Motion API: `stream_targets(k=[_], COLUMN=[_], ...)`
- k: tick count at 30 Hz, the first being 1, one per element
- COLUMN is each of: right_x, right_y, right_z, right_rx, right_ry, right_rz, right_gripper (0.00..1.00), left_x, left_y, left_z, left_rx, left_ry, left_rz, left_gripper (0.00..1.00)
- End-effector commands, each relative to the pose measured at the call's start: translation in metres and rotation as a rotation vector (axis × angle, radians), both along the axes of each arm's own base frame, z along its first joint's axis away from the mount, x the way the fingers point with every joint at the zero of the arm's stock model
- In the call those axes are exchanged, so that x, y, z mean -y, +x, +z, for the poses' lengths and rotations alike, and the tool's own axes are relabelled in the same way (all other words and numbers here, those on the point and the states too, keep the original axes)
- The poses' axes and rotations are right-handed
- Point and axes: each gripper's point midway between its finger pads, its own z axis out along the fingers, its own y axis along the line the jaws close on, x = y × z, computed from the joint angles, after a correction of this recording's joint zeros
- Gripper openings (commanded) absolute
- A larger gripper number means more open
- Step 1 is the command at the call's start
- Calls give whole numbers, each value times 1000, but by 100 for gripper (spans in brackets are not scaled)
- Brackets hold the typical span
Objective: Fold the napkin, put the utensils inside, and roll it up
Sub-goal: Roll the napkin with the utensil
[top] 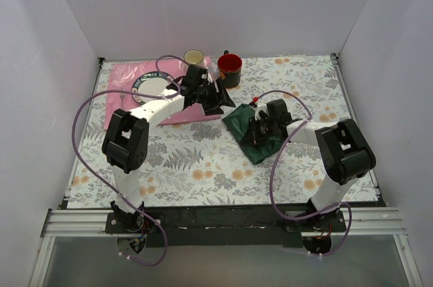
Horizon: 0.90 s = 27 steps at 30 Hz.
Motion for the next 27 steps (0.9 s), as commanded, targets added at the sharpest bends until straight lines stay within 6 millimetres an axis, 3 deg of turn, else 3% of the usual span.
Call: stream_targets(k=[1,3,5,7,11,17,22,25,27], right_x=[-1,-2,-3,-4,-4,0,-1,-1,1], right_y=[-39,-36,-35,-31,-29,-30,-27,-25,-25], right_z=[-18,-17,-18,-15,-15,-12,-4,0,0], right_rx=[-255,-282,-307,-309,-324,-326,-314,-296,-285], right_ry=[143,182,195,209,218,224,237,240,214], right_rz=[28,11,10,14,14,3,-12,-5,13], right_gripper=[1,1,1,1,1,1,1,1,1], left_x=[-5,-4,4,9,22,18,10,6,5], left_y=[-36,-51,-63,-66,-61,-46,-51,-51,-48], left_z=[-3,-26,-37,-53,-73,-102,-123,-127,-126], left_rx=[-60,-109,-168,-190,-205,-229,-296,-296,-281], left_ry=[18,35,3,13,40,122,160,166,172], left_rz=[46,54,58,68,77,158,226,257,265], left_gripper=[65,67,69,70,72,68,44,23,16])
